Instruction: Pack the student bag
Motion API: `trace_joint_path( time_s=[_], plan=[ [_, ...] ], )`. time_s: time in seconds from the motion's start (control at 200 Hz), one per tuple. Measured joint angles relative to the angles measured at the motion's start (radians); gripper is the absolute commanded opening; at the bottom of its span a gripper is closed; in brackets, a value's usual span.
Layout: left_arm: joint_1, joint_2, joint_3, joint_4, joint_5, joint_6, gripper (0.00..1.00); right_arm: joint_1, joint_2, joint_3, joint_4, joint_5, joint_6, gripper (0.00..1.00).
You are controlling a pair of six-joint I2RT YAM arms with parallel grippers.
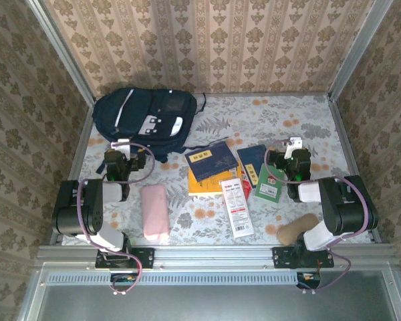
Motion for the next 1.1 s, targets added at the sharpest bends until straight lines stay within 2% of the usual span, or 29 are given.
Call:
trace_joint_path(
  time_s=[0.54, 0.675, 0.775, 0.92, 1.1],
  plan=[
    [-0.005, -0.003, 0.000, -0.002, -0.013, 0.000, 1.00, 0.000, 0.000, 0.000, -0.001, -0.002, -0.001, 1.00],
    [-0.047, -0.140, 0.027, -0.181, -0.090, 0.003, 1.00, 0.028, -0.070, 0.022, -0.119, -0.003, -0.025, 1.00],
    [-0.094, -0.303, 0.110, -0.319, -0.140, 0.003, 1.00, 0.115, -0.190, 0.076, -0.231, 0.045, -0.062, 1.00],
    [-0.189, -0.510, 0.269, -0.481, -0.137, -0.047, 1.00, 0.333, -0.351, 0.199, -0.335, 0.106, -0.077, 1.00],
    [-0.327, -0.602, 0.501, -0.805, -0.140, -0.169, 1.00, 0.560, -0.393, 0.507, -0.639, 0.217, 0.032, 1.00]
  ],
)
